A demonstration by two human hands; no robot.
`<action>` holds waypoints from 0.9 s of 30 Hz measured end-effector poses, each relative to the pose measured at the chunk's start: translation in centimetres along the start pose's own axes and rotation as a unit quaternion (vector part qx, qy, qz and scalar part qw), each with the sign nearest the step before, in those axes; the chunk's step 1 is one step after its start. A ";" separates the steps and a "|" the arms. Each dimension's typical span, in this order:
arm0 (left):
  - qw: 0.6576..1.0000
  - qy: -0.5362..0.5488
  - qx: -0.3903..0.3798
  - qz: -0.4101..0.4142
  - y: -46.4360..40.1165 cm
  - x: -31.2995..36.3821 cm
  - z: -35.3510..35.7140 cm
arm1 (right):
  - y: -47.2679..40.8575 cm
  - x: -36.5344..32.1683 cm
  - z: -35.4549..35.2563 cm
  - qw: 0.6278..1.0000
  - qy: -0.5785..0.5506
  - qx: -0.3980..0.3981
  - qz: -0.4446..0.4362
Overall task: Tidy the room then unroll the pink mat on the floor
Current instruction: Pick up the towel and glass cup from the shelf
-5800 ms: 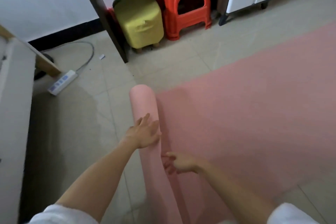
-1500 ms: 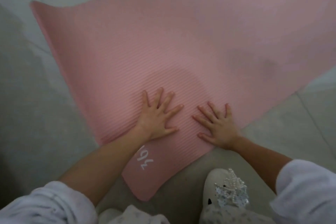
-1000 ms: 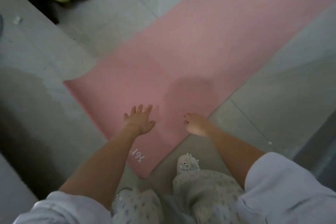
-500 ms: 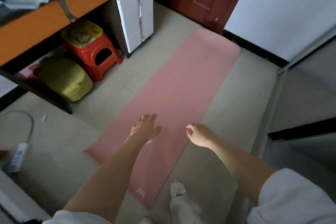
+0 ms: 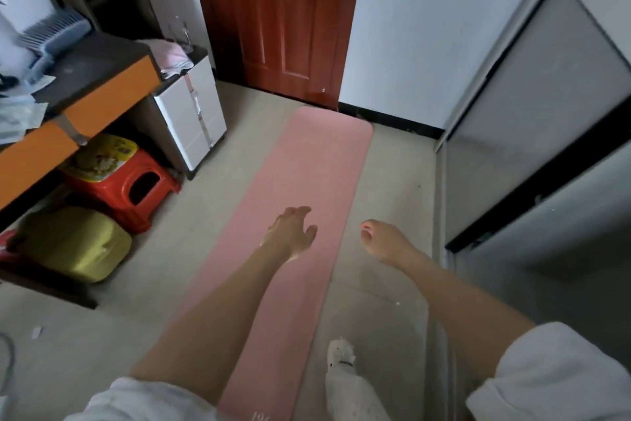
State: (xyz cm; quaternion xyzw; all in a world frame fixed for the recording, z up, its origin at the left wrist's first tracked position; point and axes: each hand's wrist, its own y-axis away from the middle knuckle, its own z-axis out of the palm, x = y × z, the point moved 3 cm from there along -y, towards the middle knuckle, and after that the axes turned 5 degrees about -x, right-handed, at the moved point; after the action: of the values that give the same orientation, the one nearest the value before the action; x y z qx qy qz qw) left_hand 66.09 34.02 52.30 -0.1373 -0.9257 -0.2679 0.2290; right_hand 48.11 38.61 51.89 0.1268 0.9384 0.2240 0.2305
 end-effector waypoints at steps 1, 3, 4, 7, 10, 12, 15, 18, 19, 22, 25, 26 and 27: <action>1.000 0.001 -0.003 0.003 -0.3 0.4 0.3 | -0.3 0.4 -0.1 1.000 -0.010 0.002 0.006; 1.000 0.000 -0.015 0.000 -1.5 0.9 0.8 | -1.7 1.0 -0.3 1.000 -0.027 -0.004 0.014; 1.000 -0.001 -0.018 -0.006 -2.5 1.1 0.9 | -2.8 1.3 -0.5 0.999 -0.032 -0.008 0.014; 0.999 0.004 -0.021 -0.033 -5.8 1.4 0.5 | -6.8 2.2 -1.4 0.999 -0.043 -0.022 0.011; 0.998 0.019 -0.004 -0.067 -11.0 2.3 -1.2 | -12.4 3.0 -3.9 0.998 -0.043 -0.037 0.003; 0.995 0.040 0.006 -0.095 -14.8 3.4 -2.8 | -16.3 3.5 -6.4 0.998 -0.041 -0.049 0.001; 0.991 0.060 0.005 -0.123 -20.0 6.4 -5.2 | -22.1 3.8 -11.0 0.997 -0.029 -0.068 -0.001; 0.987 0.083 0.017 -0.134 -23.0 7.9 -6.6 | -25.9 3.1 -13.9 0.996 -0.017 -0.083 -0.022; 0.987 0.084 0.023 -0.139 -23.5 7.8 -7.0 | -26.6 2.6 -14.4 0.995 -0.013 -0.089 -0.030; 0.980 0.095 0.042 -0.167 -24.6 7.2 -8.3 | -28.8 0.8 -15.3 0.992 -0.004 -0.100 -0.071; 0.973 0.102 0.067 -0.194 -25.0 6.0 -10.1 | -29.8 -1.3 -15.8 0.989 0.014 -0.107 -0.096; 0.972 0.101 0.076 -0.199 -25.0 5.7 -10.8 | -30.0 -1.9 -15.8 0.989 0.024 -0.107 -0.104; 0.971 0.099 0.084 -0.200 -24.9 5.2 -11.4 | -30.1 -2.6 -15.8 0.987 0.034 -0.108 -0.110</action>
State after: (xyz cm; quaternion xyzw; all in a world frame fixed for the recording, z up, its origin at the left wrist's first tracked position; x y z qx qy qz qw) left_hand 56.23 7.94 52.70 0.0981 -0.9262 -0.2415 0.2723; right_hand 38.60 5.83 50.98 -0.0106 0.9243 0.3012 0.2340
